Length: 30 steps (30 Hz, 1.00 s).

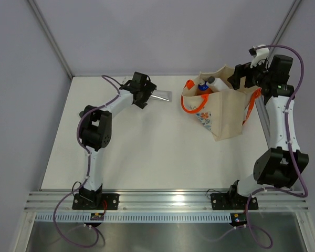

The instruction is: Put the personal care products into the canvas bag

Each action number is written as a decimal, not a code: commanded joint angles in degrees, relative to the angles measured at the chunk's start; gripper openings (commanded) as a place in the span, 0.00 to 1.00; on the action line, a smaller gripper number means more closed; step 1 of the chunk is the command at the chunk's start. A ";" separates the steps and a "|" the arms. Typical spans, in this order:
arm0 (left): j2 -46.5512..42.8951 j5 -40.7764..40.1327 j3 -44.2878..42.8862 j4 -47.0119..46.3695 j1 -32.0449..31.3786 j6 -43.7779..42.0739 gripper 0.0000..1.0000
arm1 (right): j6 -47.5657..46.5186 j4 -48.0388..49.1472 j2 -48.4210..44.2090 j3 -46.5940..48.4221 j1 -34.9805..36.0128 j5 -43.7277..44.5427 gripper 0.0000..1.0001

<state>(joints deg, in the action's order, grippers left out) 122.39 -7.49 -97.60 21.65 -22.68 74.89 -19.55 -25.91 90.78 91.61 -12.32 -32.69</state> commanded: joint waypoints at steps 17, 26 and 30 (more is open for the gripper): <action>20.34 -4.64 -27.72 10.87 4.31 6.14 0.88 | 8.39 4.91 -31.71 -22.96 0.19 -17.58 0.99; 26.23 -0.26 -33.80 11.40 6.15 3.68 0.61 | 10.76 6.05 -34.97 -28.77 0.19 -18.82 0.99; 25.80 3.16 -30.90 10.96 6.68 -0.88 0.51 | 11.73 5.87 -35.24 -28.95 0.19 -19.69 1.00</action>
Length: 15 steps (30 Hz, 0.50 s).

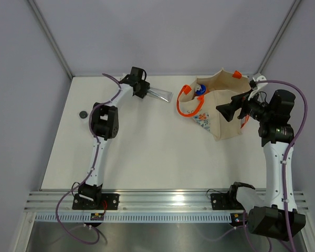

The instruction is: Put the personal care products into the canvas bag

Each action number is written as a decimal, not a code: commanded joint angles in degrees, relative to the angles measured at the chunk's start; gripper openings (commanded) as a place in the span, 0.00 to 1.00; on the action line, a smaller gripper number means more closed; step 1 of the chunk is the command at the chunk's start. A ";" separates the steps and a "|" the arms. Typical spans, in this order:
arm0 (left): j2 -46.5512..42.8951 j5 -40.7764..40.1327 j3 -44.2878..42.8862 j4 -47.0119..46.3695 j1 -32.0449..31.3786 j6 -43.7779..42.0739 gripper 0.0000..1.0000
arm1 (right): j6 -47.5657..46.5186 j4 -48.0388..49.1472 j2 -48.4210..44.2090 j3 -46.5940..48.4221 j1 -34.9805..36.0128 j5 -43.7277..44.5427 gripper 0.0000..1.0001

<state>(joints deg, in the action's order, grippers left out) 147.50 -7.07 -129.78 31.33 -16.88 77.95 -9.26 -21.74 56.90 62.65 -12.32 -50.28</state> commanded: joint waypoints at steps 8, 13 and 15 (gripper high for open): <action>-5.19 16.64 10.40 -9.61 1.24 -20.09 0.10 | -17.48 -15.32 -0.48 1.85 0.62 -15.98 1.00; -18.78 29.99 27.26 -21.29 2.29 -28.10 0.02 | -26.87 -26.25 1.63 3.18 9.46 -9.87 0.99; -23.55 33.15 33.24 -24.28 2.38 -31.71 0.00 | -26.08 -27.04 2.59 3.00 15.10 -6.25 0.99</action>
<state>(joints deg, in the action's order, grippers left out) 133.23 14.35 -102.48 13.32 -14.83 54.92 -29.34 -41.98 58.46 63.48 -3.77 -59.66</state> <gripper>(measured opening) 0.122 0.993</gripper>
